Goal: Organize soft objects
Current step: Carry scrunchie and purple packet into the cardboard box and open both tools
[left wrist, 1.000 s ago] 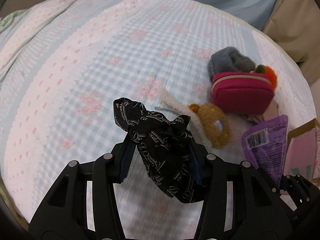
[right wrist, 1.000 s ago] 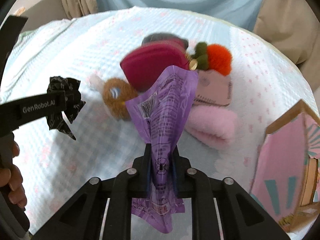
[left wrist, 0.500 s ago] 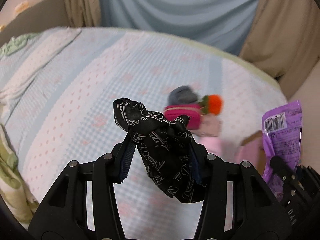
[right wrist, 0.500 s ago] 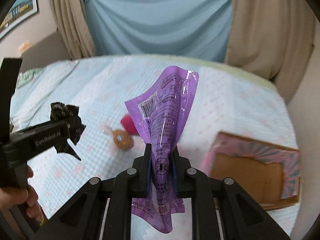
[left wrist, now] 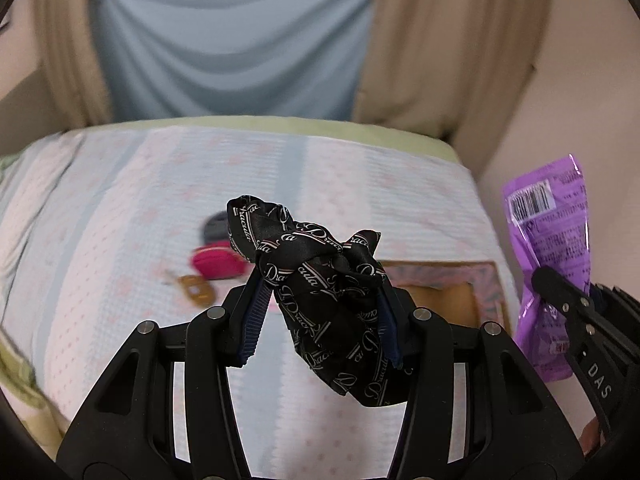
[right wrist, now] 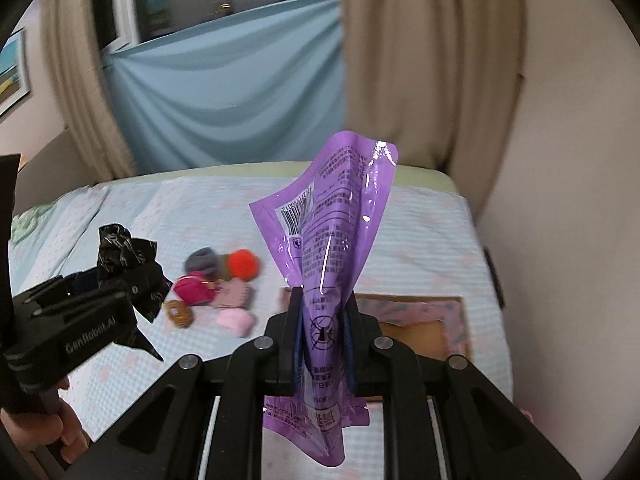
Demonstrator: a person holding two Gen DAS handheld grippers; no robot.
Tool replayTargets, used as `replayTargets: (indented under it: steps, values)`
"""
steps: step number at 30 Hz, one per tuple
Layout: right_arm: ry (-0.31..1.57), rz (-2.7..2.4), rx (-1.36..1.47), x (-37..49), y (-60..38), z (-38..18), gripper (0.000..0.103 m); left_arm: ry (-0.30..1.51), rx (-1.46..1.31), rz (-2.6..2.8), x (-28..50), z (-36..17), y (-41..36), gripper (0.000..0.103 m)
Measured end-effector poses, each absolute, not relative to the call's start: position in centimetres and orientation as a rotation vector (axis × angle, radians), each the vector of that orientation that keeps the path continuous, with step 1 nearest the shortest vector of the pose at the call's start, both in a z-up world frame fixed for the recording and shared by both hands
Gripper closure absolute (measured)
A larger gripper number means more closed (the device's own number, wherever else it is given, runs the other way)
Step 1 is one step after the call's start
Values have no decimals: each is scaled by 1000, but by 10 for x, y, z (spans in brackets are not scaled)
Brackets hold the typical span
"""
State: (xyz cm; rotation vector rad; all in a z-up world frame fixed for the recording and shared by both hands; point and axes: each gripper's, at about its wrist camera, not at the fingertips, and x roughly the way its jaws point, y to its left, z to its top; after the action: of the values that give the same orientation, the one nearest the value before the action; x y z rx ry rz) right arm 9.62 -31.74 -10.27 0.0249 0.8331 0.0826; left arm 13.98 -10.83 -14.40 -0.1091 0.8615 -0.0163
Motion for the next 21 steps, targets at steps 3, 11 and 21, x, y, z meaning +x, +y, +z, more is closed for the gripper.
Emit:
replayTargets:
  steps: [3, 11, 21]
  values:
    - [867, 28, 63, 98, -349, -111, 88, 881, -73, -86, 148, -145, -145, 58]
    - [1004, -92, 157, 122, -417, -161, 88, 995, 17, -256, 177, -189, -227, 59]
    - [1229, -61, 330, 171, -442, -262, 88, 1154, 153, -314, 221, -282, -278, 58]
